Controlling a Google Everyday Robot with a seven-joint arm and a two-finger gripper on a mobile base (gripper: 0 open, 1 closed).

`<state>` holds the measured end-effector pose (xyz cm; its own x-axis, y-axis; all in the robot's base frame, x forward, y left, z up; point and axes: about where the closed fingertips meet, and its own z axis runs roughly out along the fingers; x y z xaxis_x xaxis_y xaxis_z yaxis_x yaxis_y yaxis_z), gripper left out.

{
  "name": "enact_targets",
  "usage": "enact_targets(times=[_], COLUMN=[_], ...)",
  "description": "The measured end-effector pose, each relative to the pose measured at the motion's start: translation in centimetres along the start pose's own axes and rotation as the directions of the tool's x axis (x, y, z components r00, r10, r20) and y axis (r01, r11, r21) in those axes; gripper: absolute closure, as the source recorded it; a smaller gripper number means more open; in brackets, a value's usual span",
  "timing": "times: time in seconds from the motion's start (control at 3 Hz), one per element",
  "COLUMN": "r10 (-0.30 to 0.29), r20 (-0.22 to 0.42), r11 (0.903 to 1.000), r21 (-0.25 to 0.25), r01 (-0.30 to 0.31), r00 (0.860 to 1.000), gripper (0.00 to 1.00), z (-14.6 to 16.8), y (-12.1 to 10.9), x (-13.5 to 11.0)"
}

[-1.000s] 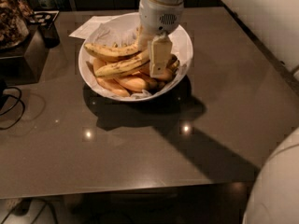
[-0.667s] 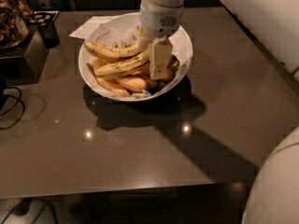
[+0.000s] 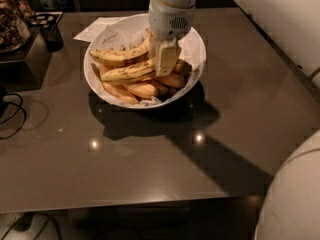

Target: Pick banana from white bowl

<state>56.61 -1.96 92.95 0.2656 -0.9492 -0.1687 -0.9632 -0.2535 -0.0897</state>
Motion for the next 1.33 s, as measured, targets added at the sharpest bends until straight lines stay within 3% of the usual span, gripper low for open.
enact_targets(times=[0.33, 0.67, 1.33], r10=[0.0, 0.0, 0.045], r20=[0.0, 0.0, 0.024], r11=[1.0, 1.0, 0.9956], r21=[0.0, 0.0, 0.081], r01=[0.0, 0.0, -0.046], r00=[1.0, 1.0, 0.999], gripper=[1.0, 1.0, 1.0], z=[0.0, 0.0, -1.9], y=[0.0, 0.0, -1.1], x=[0.0, 0.0, -0.8])
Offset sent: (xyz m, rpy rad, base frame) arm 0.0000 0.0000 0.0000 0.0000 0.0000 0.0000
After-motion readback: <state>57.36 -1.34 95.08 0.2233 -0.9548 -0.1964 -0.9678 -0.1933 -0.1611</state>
